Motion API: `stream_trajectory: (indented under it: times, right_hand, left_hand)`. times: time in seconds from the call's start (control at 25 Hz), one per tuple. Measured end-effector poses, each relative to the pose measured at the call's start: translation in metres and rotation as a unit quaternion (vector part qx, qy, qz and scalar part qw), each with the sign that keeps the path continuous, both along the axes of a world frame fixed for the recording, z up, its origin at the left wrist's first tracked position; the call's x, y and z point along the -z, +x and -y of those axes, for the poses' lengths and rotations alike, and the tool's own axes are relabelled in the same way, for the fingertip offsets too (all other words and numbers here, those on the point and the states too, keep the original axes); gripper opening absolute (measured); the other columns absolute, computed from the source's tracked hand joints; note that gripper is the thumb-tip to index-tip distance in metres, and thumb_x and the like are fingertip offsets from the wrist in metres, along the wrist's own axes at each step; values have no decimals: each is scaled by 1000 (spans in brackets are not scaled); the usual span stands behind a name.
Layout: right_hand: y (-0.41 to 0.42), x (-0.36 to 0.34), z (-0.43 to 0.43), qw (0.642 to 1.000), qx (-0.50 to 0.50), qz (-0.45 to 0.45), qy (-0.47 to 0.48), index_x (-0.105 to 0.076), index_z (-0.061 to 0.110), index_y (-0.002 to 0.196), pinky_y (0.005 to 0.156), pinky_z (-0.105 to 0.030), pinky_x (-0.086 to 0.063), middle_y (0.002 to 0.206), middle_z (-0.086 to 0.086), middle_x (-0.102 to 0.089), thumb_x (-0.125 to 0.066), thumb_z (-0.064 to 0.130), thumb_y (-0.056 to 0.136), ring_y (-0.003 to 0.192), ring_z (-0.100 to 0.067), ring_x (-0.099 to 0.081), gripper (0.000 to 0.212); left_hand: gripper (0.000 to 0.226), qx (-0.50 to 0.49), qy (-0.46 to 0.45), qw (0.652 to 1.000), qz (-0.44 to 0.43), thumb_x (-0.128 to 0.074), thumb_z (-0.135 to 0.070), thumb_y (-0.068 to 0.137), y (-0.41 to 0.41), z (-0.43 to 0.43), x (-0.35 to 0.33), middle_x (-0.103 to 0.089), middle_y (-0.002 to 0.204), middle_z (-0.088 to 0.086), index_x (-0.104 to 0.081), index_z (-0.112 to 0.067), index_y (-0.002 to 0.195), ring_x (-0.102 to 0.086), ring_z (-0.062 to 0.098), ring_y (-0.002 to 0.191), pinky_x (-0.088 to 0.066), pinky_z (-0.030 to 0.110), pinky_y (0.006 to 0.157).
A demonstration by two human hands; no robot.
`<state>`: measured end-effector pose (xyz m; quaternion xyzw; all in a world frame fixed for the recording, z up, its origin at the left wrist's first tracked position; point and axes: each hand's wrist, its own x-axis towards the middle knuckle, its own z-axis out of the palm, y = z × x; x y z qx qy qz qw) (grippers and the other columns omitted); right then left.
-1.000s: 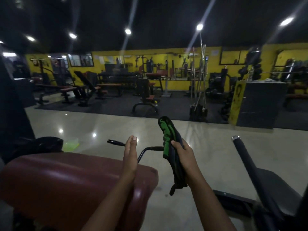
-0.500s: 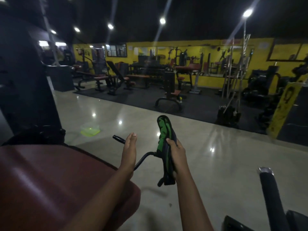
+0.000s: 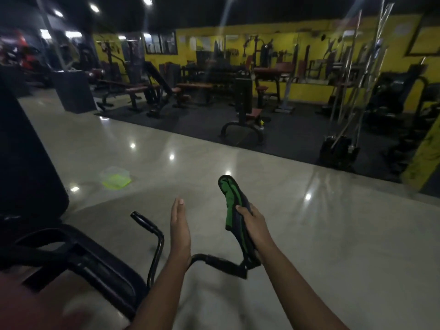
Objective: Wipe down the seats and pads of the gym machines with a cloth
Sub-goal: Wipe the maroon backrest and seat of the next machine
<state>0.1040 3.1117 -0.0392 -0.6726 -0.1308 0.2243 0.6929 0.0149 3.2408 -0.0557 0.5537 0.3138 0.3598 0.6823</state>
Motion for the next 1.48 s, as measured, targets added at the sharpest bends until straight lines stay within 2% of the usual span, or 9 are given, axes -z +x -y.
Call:
stream_trajectory:
  times: [0.2, 0.36, 0.6, 0.84, 1.16, 1.36, 1.48]
  right_hand:
    - [84, 20, -41, 998, -33, -47, -18, -59, 22, 109, 81, -30, -50, 105, -7, -66, -53, 20, 93, 97, -26, -63, 17]
    - [165, 42, -87, 994, -92, -53, -31, -60, 21, 117, 93, -42, -50, 110, -8, -67, -55, 23, 91, 99, -27, -63, 26]
    - [289, 36, -177, 970, -236, -20, -49, -57, 25, 111, 95, -42, -49, 111, -6, -65, -54, 23, 93, 101, -26, -62, 19]
    - [365, 25, -285, 933, -355, 21, -44, -57, 33, 102, 96, -47, -48, 108, -5, -65, -55, 26, 92, 101, -26, -62, 13]
    - [444, 13, -514, 888, -458, 39, -13, -60, 31, 105, 86, -36, -49, 105, -6, -68, -55, 24, 92, 98, -25, -64, 15]
    - [500, 5, -664, 887, -459, 51, -16, -62, 25, 110, 77, -28, -47, 104, -7, -67, -57, 25, 90, 95, -24, -63, 21]
    - [527, 15, -755, 883, -465, 53, -17, -63, 21, 112, 81, -33, -49, 104, -8, -67, -57, 25, 90, 96, -25, -63, 24]
  left_hand:
    - [49, -28, -36, 999, -23, -31, -37, 100, 71, -33, 20, -27, 153, -5, -26, -23, 146, -25, 12, 141, -18, 25, 106]
    - [47, -83, -51, 995, -20, -30, -35, 100, 133, -65, 34, -28, 153, -5, -27, -23, 146, -25, 11, 141, -17, 24, 105]
    - [47, -229, -69, 971, 6, -33, -34, 100, 230, -116, 33, -30, 152, -3, -28, -22, 145, -28, 11, 139, -18, 23, 106]
    - [50, -313, -47, 948, -11, -33, -38, 99, 296, -180, 30, -32, 151, -4, -28, -22, 146, -30, 12, 138, -22, 24, 105]
    - [50, -419, -13, 908, 3, -34, -39, 98, 379, -382, 28, -34, 150, -2, -33, -21, 144, -31, 14, 138, -21, 33, 114]
    - [49, -429, -6, 903, 2, -35, -41, 97, 427, -521, 10, -35, 150, -3, -34, -22, 143, -31, 14, 138, -20, 35, 116]
    - [49, -432, 3, 902, -9, -35, -42, 97, 449, -608, 14, -34, 150, -4, -33, -25, 143, -30, 14, 138, -20, 36, 116]
